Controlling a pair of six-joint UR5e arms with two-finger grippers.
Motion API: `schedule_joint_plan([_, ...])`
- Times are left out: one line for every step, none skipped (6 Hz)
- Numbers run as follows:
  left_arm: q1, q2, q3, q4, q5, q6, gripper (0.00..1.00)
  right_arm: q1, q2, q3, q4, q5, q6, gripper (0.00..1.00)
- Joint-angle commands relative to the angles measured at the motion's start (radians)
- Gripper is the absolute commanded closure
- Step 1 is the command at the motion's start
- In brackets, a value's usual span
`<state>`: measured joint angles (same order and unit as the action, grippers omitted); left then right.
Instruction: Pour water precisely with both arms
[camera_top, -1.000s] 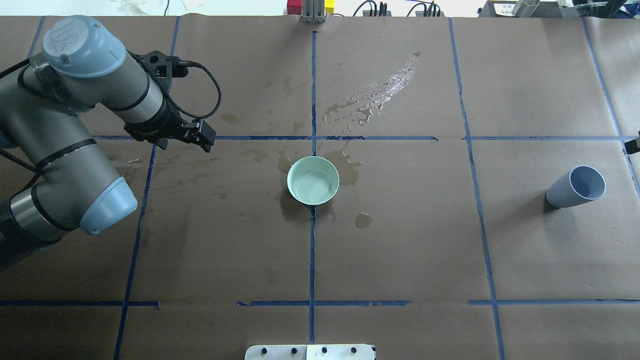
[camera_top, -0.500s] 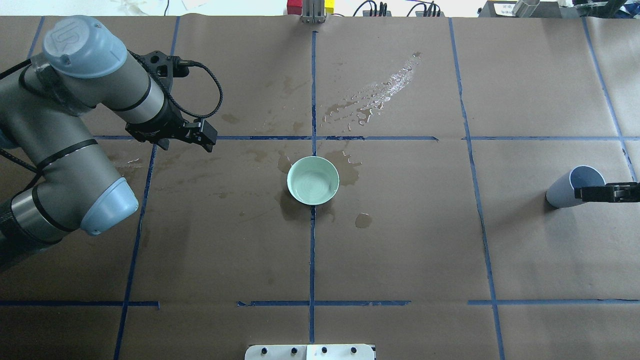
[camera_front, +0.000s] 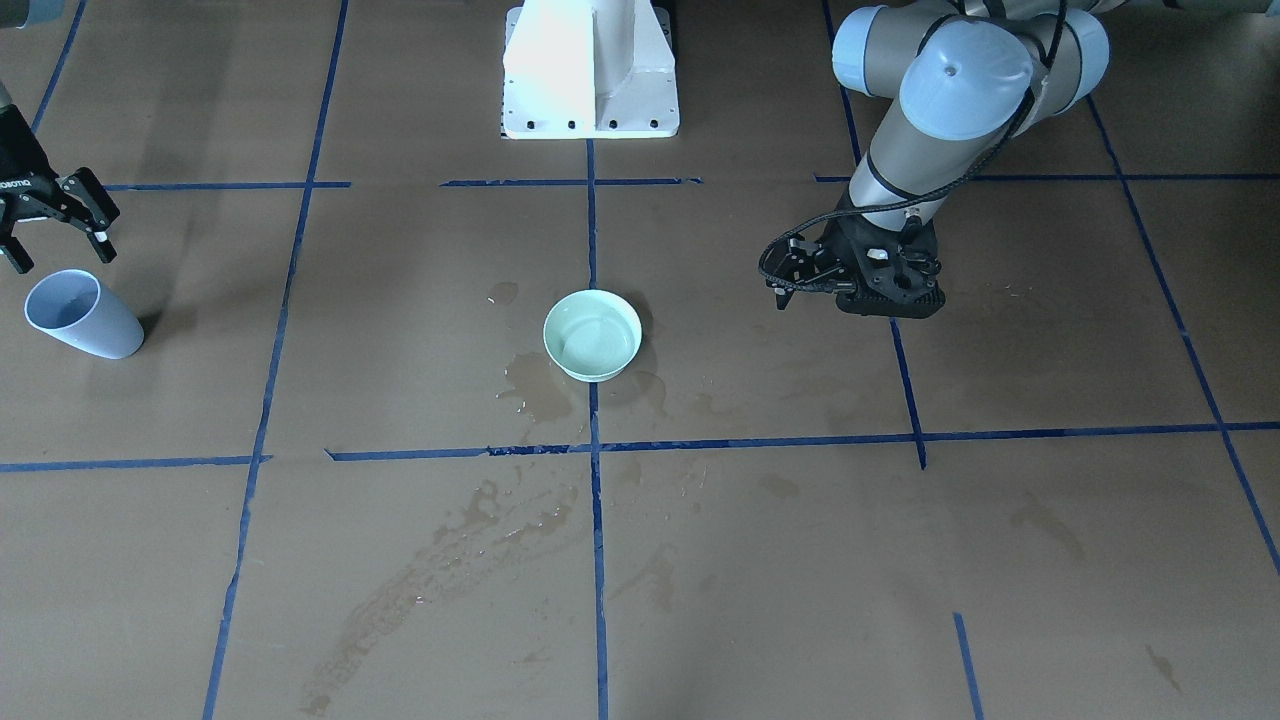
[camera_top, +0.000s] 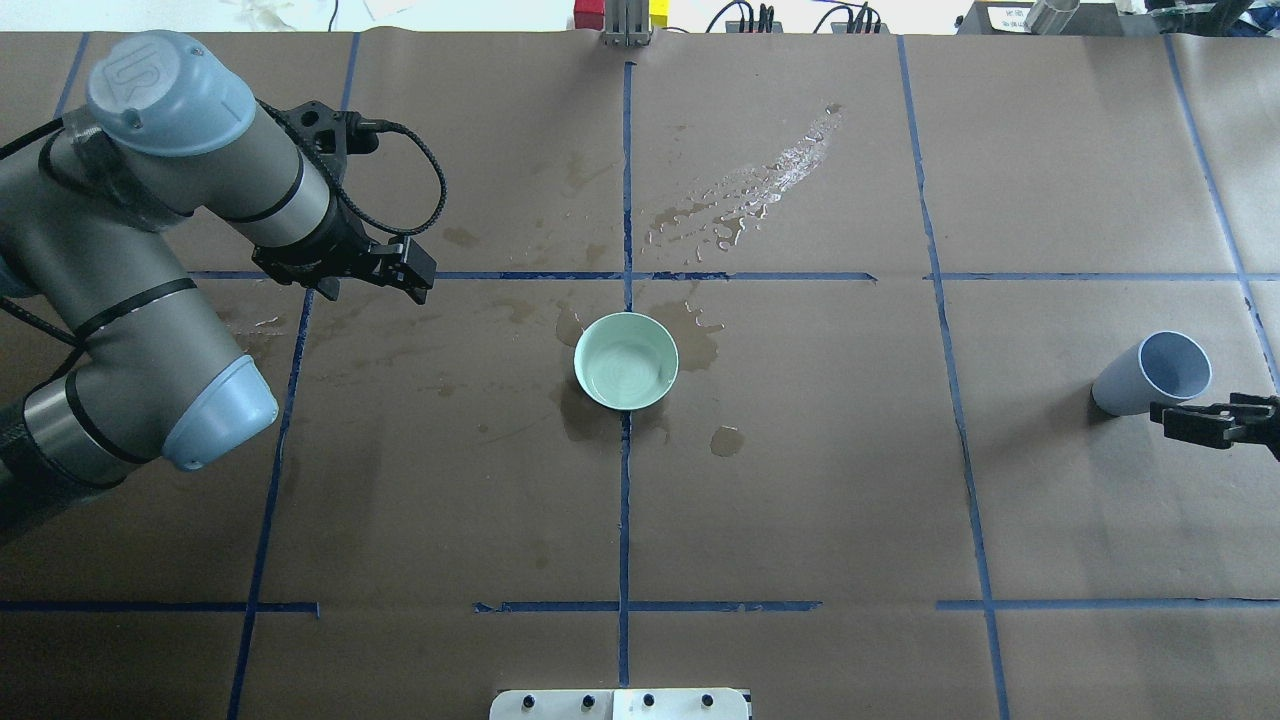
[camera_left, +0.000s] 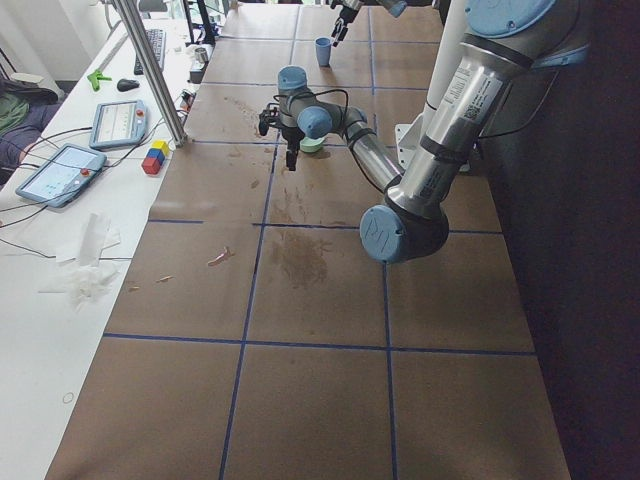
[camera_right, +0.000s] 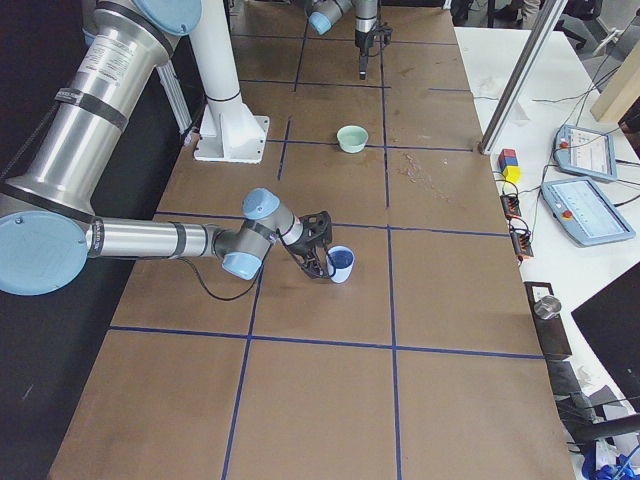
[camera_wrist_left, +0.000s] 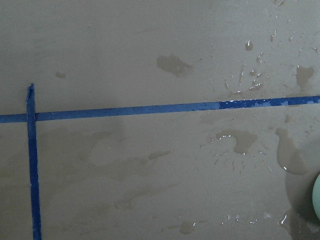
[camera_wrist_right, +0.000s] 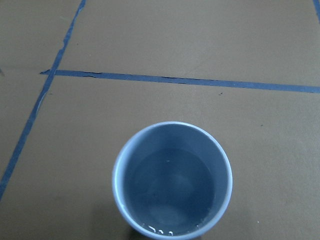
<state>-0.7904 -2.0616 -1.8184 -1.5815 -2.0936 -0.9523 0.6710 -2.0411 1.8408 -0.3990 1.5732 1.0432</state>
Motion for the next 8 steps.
schedule_joint_plan([0.0,0.001,-0.001,0.0,0.0,0.0,0.0,-0.144,0.004,-0.076,0.083,-0.228,0.06,0.0])
schedule_joint_plan([0.0,0.001,-0.001,0.0,0.0,0.0,0.0,-0.203,0.015,-0.127,0.135,-0.32,0.06,0.0])
schedule_joint_plan([0.0,0.006,-0.005,0.0,0.0,0.0,0.0,-0.243,0.041,-0.187,0.188,-0.403,0.06,0.0])
schedule_joint_plan([-0.001,0.008,-0.01,0.0,0.0,0.0,0.0,-0.257,0.065,-0.211,0.189,-0.441,0.058,0.0])
schedule_joint_plan([-0.001,0.008,-0.01,0.0,0.0,0.0,0.0,-0.26,0.067,-0.218,0.189,-0.461,0.057,0.0])
schedule_joint_plan([-0.001,0.009,-0.01,0.0,0.0,0.0,0.0,-0.266,0.084,-0.218,0.189,-0.487,0.051,0.0])
schedule_joint_plan([-0.001,0.009,-0.01,0.0,0.0,0.0,0.0,-0.266,0.09,-0.225,0.19,-0.493,0.044,0.0])
schedule_joint_plan([-0.001,0.009,-0.01,0.0,0.0,0.0,0.0,-0.265,0.107,-0.245,0.19,-0.519,0.044,0.0])
